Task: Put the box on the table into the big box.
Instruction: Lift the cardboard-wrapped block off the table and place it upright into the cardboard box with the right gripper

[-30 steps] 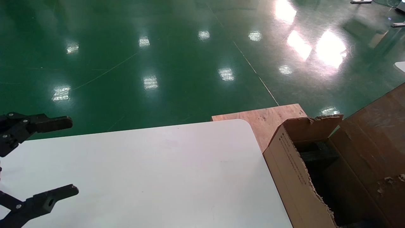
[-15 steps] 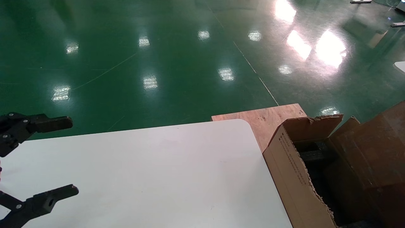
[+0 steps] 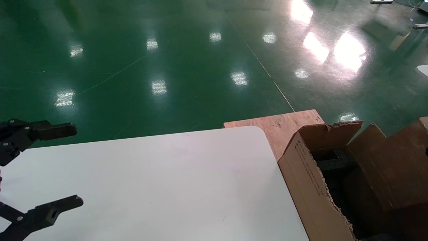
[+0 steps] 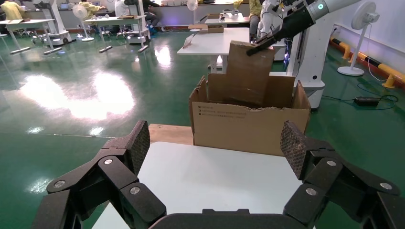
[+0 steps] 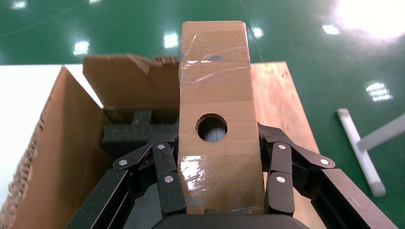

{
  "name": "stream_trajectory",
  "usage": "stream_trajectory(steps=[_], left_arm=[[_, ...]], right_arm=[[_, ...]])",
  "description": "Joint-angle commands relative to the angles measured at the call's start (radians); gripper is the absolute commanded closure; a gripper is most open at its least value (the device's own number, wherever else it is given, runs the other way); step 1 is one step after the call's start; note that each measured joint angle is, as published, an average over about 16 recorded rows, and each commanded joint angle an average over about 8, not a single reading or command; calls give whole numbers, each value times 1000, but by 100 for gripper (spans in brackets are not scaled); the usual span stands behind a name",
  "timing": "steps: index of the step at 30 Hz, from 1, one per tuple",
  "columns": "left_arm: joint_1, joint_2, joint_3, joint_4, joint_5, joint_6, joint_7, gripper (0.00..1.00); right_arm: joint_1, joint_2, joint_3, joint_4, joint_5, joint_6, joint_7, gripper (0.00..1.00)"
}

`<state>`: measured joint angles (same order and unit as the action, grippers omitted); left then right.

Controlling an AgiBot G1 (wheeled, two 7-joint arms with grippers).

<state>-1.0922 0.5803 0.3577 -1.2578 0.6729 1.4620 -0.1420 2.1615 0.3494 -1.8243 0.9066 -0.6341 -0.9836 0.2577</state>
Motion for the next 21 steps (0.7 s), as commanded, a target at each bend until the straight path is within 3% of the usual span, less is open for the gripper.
stream_trajectory(steps=[1, 21], left_arm=[[0, 0, 0, 0, 0, 0, 0, 0], [0, 0, 0, 0, 0, 0, 0, 0]], right_arm=[[1, 0, -16, -12, 1, -2, -3, 100], [128, -44, -223, -91, 70, 33, -86, 100]])
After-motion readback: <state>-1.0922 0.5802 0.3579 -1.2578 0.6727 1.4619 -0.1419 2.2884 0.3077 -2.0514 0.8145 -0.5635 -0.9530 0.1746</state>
